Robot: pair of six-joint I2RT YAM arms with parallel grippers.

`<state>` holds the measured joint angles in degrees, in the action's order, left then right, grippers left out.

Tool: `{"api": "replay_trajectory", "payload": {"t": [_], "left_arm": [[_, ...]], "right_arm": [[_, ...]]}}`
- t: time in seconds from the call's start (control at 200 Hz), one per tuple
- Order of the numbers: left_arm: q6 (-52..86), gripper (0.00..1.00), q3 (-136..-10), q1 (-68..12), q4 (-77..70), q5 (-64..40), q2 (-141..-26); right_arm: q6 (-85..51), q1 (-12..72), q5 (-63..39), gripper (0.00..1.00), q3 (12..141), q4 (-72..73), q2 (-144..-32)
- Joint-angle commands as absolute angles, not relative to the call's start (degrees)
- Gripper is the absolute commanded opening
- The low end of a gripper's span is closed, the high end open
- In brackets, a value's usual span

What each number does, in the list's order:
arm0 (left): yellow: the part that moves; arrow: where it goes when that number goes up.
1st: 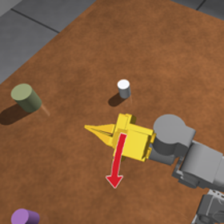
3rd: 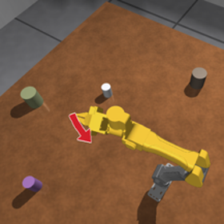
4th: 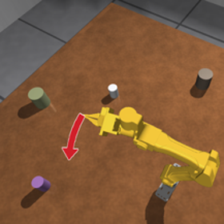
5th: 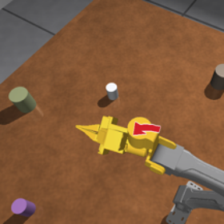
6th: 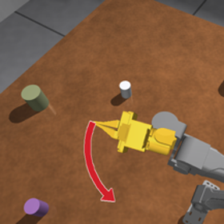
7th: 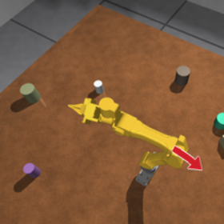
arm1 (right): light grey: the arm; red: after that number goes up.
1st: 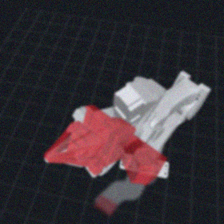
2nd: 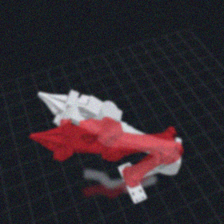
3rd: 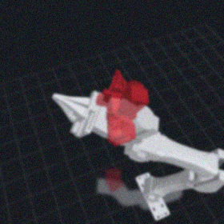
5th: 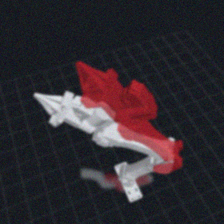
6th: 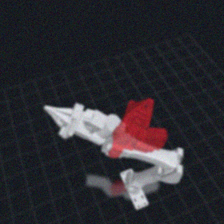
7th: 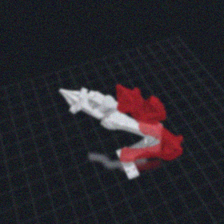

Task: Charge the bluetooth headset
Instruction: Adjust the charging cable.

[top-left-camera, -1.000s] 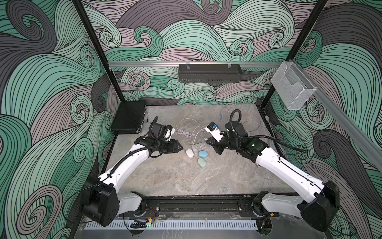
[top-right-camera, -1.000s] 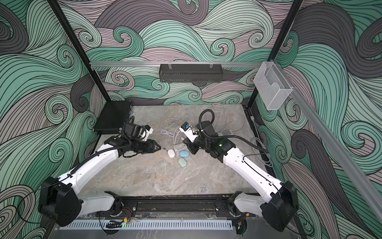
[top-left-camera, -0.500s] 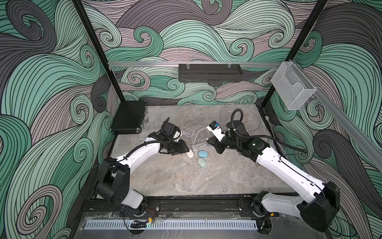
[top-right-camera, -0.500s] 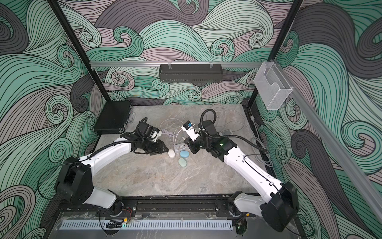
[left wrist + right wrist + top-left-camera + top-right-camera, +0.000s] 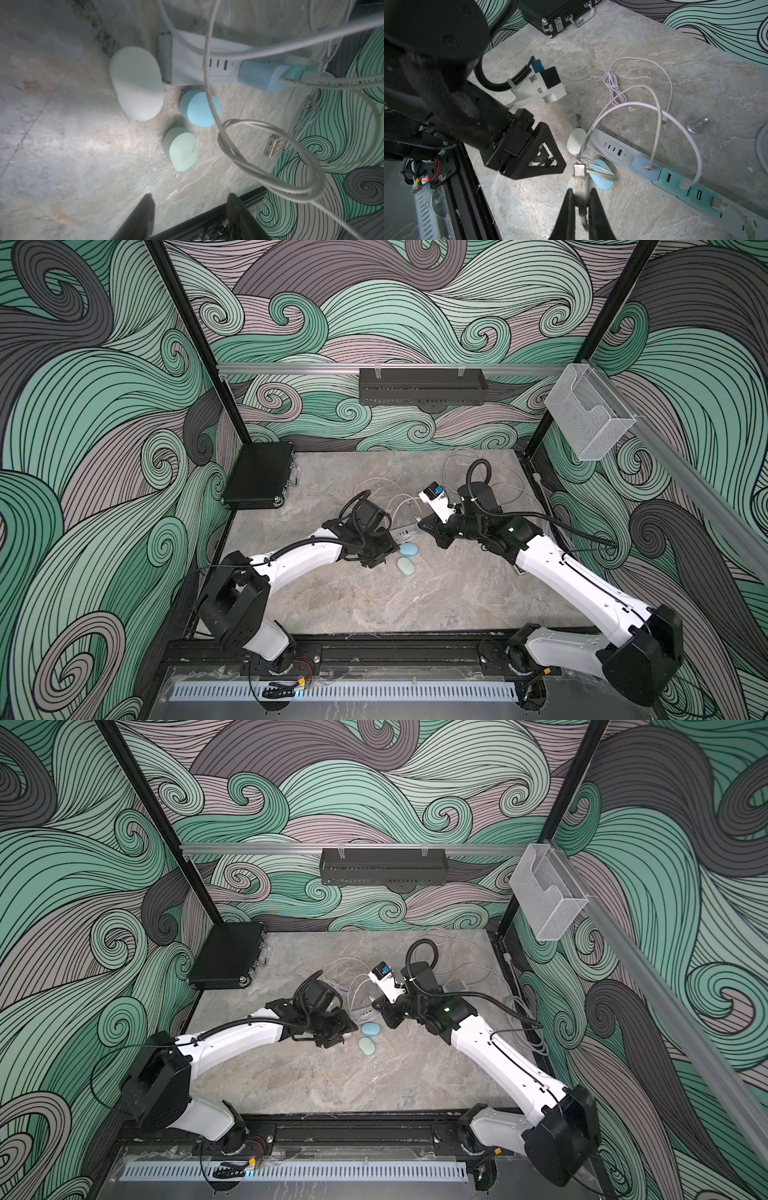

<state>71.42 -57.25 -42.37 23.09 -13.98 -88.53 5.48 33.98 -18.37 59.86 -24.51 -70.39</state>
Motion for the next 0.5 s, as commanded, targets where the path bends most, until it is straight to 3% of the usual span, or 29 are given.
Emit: {"api": "replay_trajectory", "payload": {"t": [0.0, 0.495], "left_arm": [[78.9, 0.57, -60.3, -44.4, 23.4, -9.8, -92.6], [82.0, 0.60, -68.1, -46.9, 25.3, -9.0, -103.0]], "right_arm": [[4.7, 33.2, -20.4, 0.04, 59.1, -24.4, -69.4], [4.6, 31.1, -23.7, 0.04, 57.8, -23.1, -69.1]]}}
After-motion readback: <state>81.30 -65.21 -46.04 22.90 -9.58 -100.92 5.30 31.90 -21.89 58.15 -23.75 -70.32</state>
